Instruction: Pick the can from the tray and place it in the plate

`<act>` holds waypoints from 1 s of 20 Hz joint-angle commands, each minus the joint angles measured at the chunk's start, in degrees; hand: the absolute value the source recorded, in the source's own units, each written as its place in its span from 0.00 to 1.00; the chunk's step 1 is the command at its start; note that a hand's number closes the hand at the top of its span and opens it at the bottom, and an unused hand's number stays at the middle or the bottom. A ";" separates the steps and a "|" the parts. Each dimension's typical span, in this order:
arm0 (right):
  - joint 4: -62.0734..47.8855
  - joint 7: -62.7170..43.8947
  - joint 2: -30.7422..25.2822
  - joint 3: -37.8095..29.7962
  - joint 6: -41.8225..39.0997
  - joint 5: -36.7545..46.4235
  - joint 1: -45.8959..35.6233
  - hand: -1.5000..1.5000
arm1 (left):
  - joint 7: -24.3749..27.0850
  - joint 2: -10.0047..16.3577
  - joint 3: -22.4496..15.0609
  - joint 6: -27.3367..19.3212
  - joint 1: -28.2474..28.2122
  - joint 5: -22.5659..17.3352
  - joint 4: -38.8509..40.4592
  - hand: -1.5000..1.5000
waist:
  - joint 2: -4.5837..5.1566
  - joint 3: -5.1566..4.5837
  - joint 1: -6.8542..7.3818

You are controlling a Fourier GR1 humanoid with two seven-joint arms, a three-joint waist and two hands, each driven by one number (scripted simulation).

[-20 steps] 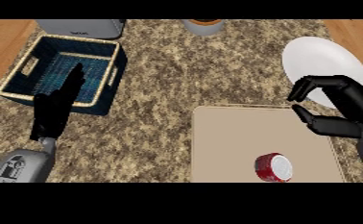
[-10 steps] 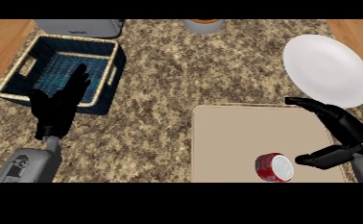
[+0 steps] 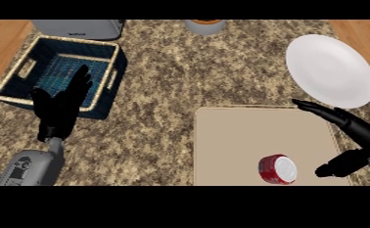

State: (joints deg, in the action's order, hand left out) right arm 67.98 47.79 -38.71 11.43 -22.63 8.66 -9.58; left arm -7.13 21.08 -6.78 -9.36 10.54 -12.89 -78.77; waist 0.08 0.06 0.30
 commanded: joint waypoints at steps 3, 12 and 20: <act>5.48 2.21 -3.96 3.24 -4.73 3.87 2.84 0.00 | -2.45 -1.56 -0.43 -0.66 -2.02 0.95 -3.81 0.50 | -0.22 -0.05 -0.30; 15.18 -9.92 -3.86 7.10 -0.47 14.00 2.13 0.00 | -1.87 -2.51 2.34 0.53 0.68 2.43 0.22 0.50 | -0.15 -0.08 -0.47; 13.84 -13.03 0.22 9.72 -0.73 24.75 1.36 0.00 | -1.79 -2.75 3.97 2.76 -2.69 3.27 -3.60 0.50 | -0.13 -0.06 -0.16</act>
State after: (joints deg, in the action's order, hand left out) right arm 81.18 36.47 -39.84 20.03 -23.11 28.81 -8.70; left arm -8.47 19.11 -3.11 -6.64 9.51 -10.35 -80.02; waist -0.03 -0.01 0.07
